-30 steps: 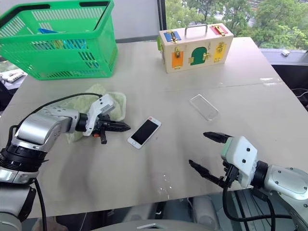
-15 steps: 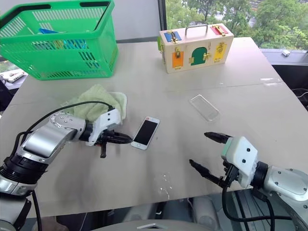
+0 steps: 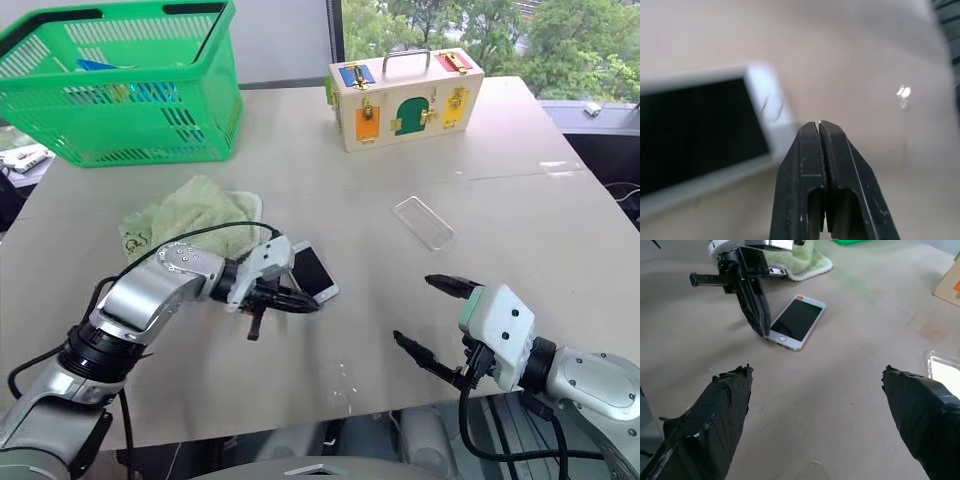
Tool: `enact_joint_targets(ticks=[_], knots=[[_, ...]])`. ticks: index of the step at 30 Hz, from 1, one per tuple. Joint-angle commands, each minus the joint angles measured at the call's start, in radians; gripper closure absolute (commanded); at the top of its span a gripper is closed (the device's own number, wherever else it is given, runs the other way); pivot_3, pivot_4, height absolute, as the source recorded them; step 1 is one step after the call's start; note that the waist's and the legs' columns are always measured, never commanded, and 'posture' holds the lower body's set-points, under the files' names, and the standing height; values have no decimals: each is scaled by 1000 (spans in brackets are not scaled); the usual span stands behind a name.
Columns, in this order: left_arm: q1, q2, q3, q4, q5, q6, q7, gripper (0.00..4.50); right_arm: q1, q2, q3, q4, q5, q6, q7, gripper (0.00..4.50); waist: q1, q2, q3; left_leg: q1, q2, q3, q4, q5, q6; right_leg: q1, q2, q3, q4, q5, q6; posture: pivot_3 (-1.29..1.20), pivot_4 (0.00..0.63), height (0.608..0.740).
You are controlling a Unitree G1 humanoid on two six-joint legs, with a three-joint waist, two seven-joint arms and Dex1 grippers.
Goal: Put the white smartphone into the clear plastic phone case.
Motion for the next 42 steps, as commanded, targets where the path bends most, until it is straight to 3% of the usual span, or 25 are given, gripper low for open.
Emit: enact_joint_targets(ticks=[1, 3, 10, 16, 21, 26, 30, 37, 42], knots=[[-70, 22, 121, 97, -67, -67, -80, 3948, 5, 9, -5, -43, 0, -16, -8, 0, 2, 1, 0, 0, 0, 0, 0, 0, 0, 0, 0, 0, 0, 0, 0, 0, 150, 740], [-121, 33, 118, 171, -46, -166, -157, 3291, 6, 11, -1, -42, -4, -18, -9, 0, 3, 1, 0, 0, 0, -1, 0, 0, 0, 0, 0, -2, 0, 0, -1, 0, 150, 740], [-297, -5, -41, 482, 119, -628, -362, 155, -6, 15, 3, -38, -8, -12, -12, 0, 9, 1, 0, -1, -1, 0, 1, 0, 0, 1, -1, -1, -1, 2, -4, 0, 150, 740], [-499, -78, -234, 845, 197, -981, -370, 68, 47, 5, -24, -51, 0, -35, -33, 0, 7, 0, 1, -2, -1, -1, 2, 0, 0, 0, -1, -2, -1, 2, -2, 0, 150, 740], [-625, -192, -331, 1104, 278, -1170, -370, 68, 90, -18, 4, -51, 2, -92, -92, 0, 5, 0, 1, -3, -2, -1, 3, 0, 1, 1, -1, -4, -1, 1, 1, 0, 150, 740], [-690, -242, -442, 1257, 332, -1276, -370, 68, 158, -63, 7, -51, 13, -162, -146, 0, 0, 0, 1, -3, -2, -1, 4, -1, 2, 1, -1, -6, 0, 1, 2, 0, 150, 740], [-712, -253, -487, 1324, 356, -1324, -370, 68, 194, -98, 16, -51, 23, -208, -188, 0, -1, 0, 0, 1, -2, -1, 4, -1, 3, 4, 0, -6, 0, 1, 2, 0, 150, 740], [-741, -212, -581, 1297, 243, -1284, -370, 68, 211, -151, 25, -51, 52, -240, -247, 0, -2, 0, 0, 3, -2, -2, 6, -2, 3, 8, 0, -8, 0, 1, 2, 0, 150, 740], [-727, -223, -603, 1316, 272, -1327, -370, 68, 180, -165, 42, -51, 63, -223, -265, 0, 0, -1, 1, 2, -2, -3, 6, -2, 4, 7, 0, -8, 0, 1, 2, 0, 150, 740]])
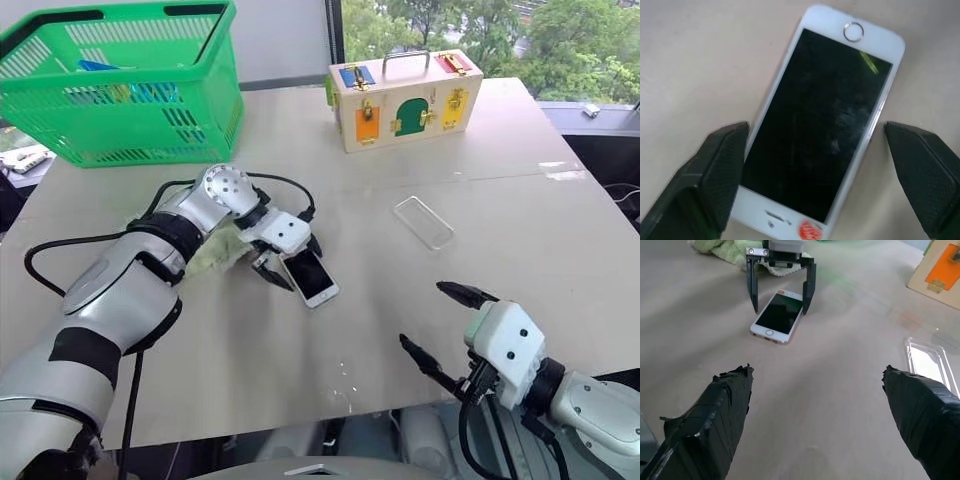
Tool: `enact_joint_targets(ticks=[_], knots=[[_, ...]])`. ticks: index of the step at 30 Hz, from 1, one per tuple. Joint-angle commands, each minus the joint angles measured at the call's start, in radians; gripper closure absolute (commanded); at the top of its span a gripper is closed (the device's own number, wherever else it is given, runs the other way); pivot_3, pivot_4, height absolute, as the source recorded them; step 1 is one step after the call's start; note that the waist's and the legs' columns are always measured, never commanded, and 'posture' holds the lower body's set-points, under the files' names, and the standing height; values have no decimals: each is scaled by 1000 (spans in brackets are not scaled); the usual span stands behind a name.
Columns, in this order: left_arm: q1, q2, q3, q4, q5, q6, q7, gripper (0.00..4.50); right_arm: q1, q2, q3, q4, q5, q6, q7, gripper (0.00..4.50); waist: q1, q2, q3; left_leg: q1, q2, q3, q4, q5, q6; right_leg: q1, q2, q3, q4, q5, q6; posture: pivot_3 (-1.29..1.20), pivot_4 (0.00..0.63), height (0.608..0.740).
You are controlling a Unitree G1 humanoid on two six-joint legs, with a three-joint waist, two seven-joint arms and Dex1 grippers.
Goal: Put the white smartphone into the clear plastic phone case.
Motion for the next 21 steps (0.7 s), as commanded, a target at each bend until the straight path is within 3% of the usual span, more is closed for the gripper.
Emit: enact_joint_targets(ticks=[1, 7, 12, 21], knots=[[13, -13, -26, 24, 37, -23, -9, 68, -15, -10, -4, -37, 25, -4, -11, 0, 0, 0, 0, 0, 0, 0, 0, 0, 0, 0, 0, 0, 0, 0, 0, 0, 150, 740], [17, -67, 62, 73, 97, -2, -9, 68, -41, -60, -27, -36, 63, 56, 60, 0, 2, 1, -1, 1, -1, 1, 0, -1, 1, 1, 0, 0, 0, 0, 0, 0, 150, 740], [45, -58, 92, 54, 96, 26, -9, 68, -182, -107, -81, 72, 190, 166, 153, 0, 2, 1, -1, 1, -1, 1, 2, -1, 2, 2, -1, 0, 0, 1, 1, 0, 150, 740], [93, -47, 160, -5, 99, 72, -9, 68, -485, -196, -78, 416, 205, 190, 510, 0, 6, 2, -2, 0, -2, 0, 2, -2, 3, 2, -1, 0, -1, 1, 1, 0, 150, 740]])
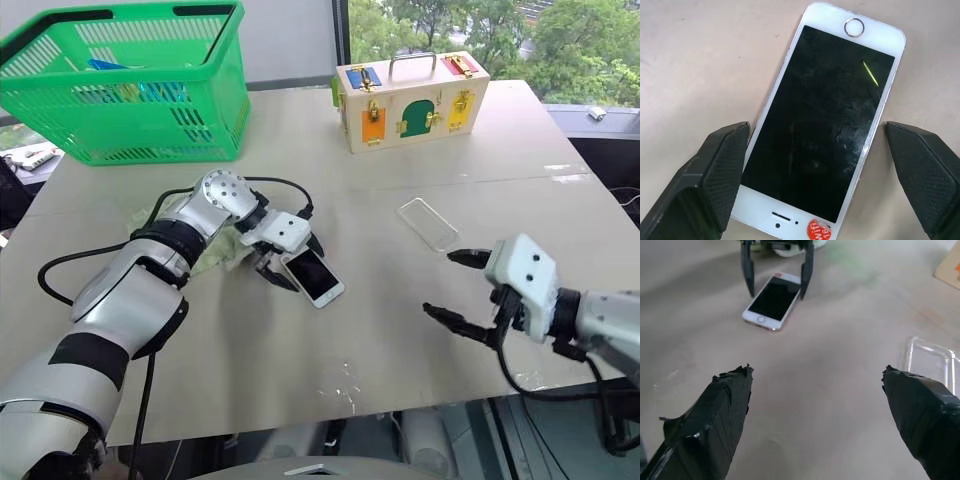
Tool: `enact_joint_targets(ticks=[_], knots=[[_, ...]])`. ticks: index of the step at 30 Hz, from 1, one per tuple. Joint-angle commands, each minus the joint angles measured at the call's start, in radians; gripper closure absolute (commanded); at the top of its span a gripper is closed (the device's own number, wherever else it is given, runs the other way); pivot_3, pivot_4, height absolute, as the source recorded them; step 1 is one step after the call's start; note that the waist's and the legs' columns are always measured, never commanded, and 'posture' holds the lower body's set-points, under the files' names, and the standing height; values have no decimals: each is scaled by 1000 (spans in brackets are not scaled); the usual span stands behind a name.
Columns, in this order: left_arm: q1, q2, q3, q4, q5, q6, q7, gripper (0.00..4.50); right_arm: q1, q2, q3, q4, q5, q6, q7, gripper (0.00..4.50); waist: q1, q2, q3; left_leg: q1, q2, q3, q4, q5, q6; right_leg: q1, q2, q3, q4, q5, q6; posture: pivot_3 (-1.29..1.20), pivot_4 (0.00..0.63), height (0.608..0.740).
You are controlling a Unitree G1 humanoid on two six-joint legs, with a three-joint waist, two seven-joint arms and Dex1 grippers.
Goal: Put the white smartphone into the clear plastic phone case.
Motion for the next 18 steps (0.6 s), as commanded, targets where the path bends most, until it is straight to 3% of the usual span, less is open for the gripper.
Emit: enact_joint_targets(ticks=[1, 5, 8, 10, 11, 18], knots=[[47, -15, 1, -24, 20, 28, -3, 68, -71, -20, 6, 71, -6, -15, 129, 0, 0, 0, 0, 0, 0, 0, 0, 0, 0, 0, 0, 0, 0, 0, 0, 0, 150, 740], [73, -13, 62, -52, 52, 97, 4, 68, -145, -2, 28, 123, -50, -45, 207, 0, 0, 0, 0, 0, -1, 0, 0, -1, 1, 0, -1, 1, -1, 0, 0, 0, 150, 740], [108, 2, 119, -125, 68, 249, 32, 742, -148, 24, 18, 98, -62, -39, 199, 0, 2, 0, 0, 0, -1, 0, 0, -1, 1, 0, -1, 0, -1, 0, 0, 0, 150, 740], [160, 31, 170, -279, 38, 412, 30, 1503, -118, 52, -4, 54, -62, -25, 166, 0, 0, 0, 0, -1, -1, 0, 0, -1, 1, 0, -1, 0, -1, 0, 0, 0, 150, 740], [188, 44, 194, -362, 23, 493, 32, 1617, -104, 65, -13, 33, -63, -18, 149, 0, -2, 0, 0, -1, -1, -1, 0, -1, 1, 0, -1, 0, -1, 0, 0, 0, 150, 740], [389, 102, 286, -991, -31, 1031, 155, 1617, -44, 162, -5, -95, -125, 58, -62, 0, -5, 1, 1, -2, -1, -1, -1, -1, 1, -3, -1, 5, 0, 2, -3, 0, 150, 740]])
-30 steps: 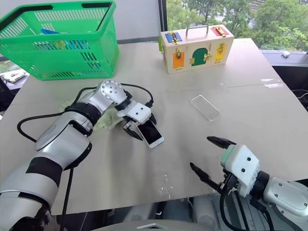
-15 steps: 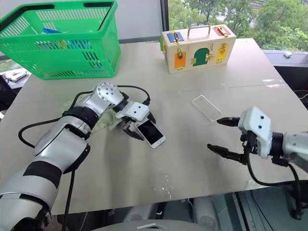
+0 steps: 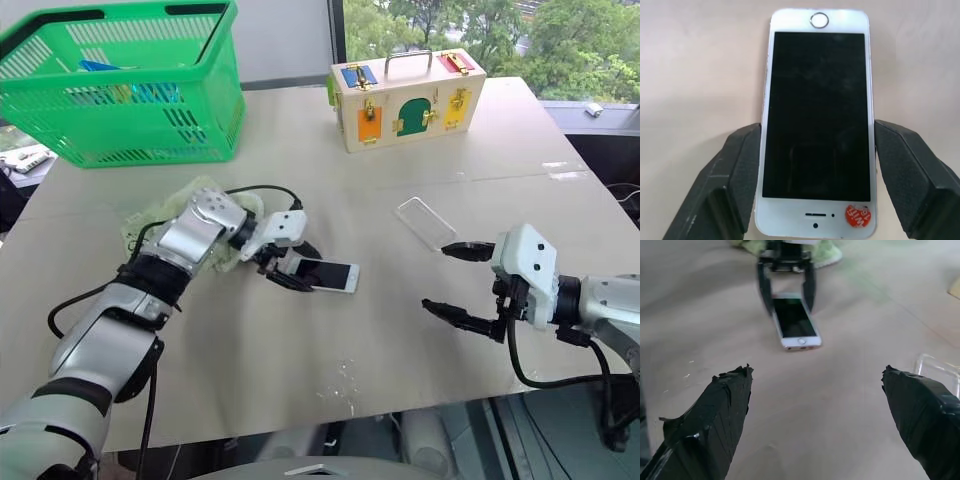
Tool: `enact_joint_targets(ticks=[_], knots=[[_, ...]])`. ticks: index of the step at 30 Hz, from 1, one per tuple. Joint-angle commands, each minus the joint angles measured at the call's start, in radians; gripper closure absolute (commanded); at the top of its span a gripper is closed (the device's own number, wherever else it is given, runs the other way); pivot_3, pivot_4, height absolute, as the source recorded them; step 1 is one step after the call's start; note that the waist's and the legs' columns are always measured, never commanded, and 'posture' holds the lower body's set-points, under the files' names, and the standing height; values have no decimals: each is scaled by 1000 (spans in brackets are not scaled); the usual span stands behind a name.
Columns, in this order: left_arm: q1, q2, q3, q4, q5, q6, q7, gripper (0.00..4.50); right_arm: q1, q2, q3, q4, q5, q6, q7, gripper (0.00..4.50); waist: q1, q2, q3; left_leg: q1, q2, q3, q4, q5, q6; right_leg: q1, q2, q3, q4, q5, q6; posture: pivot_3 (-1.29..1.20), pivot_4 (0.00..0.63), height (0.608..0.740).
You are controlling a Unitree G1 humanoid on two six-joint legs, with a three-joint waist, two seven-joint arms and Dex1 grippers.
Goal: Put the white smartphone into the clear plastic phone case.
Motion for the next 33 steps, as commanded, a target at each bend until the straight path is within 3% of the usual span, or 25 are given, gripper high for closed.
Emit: enact_joint_targets(ticks=[1, 8, 16, 17, 19, 33], knots=[[47, -2, 24, -248, -31, 217, 66, 1617, 3, 21, 2, -64, -48, 37, -96, 0, 1, 0, 0, 0, 0, 0, 0, 0, 0, 0, 0, 0, 0, 0, 0, 0, 150, 740], [116, -44, 6, -415, 23, 393, 255, 1617, -144, 42, 176, 21, -185, 170, -218, 0, -2, 1, 1, 2, 0, 1, 0, 1, -1, 0, 1, 1, 1, -2, 3, 0, 150, 740], [171, -53, 21, -382, -6, 289, 299, 1617, -323, 130, 296, 172, -273, 239, -243, 0, 3, 2, 1, 1, 1, 1, -1, 1, -1, -2, 1, 2, 1, 1, -1, 0, 150, 740], [174, -60, 20, -374, -11, 259, 296, 603, -340, 137, 306, 185, -283, 239, -239, 0, 4, 2, 1, 1, 1, 1, -1, 1, -1, -2, 0, 2, 1, 1, -1, 0, 150, 740], [177, -64, 18, -366, -20, 218, 286, 78, -365, 149, 320, 204, -297, 241, -233, 0, 6, 2, 1, 0, 0, 1, -1, 1, -1, -2, 0, 2, 1, 1, -1, 0, 150, 740], [284, -13, 222, -515, -181, 231, 339, 78, -518, 260, 392, 388, -395, 274, -228, 0, -10, 2, 2, 0, 1, 3, -3, 1, -2, -6, 1, 4, 2, 1, -2, 0, 150, 740]])
